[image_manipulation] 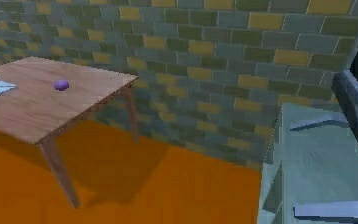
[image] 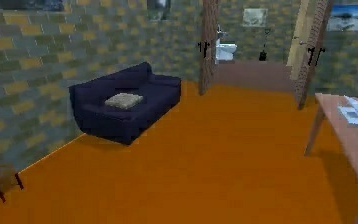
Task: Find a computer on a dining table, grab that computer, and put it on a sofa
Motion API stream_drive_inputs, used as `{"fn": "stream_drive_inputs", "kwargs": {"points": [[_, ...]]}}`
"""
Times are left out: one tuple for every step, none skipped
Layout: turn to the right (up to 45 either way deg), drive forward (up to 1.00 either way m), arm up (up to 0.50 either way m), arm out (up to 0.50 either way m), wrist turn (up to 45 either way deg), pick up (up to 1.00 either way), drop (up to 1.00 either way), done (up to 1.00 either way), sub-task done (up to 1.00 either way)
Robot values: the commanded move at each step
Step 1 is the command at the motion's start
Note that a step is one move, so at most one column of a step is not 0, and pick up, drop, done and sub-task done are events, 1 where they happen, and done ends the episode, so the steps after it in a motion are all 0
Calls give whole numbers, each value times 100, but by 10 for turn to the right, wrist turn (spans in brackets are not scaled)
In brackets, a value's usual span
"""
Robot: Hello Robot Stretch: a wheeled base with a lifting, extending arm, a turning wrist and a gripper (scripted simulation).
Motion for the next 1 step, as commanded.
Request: {"fn": "stream_drive_inputs", "kwargs": {"points": [[0,25,0,0,0,0,0,0,0]]}}
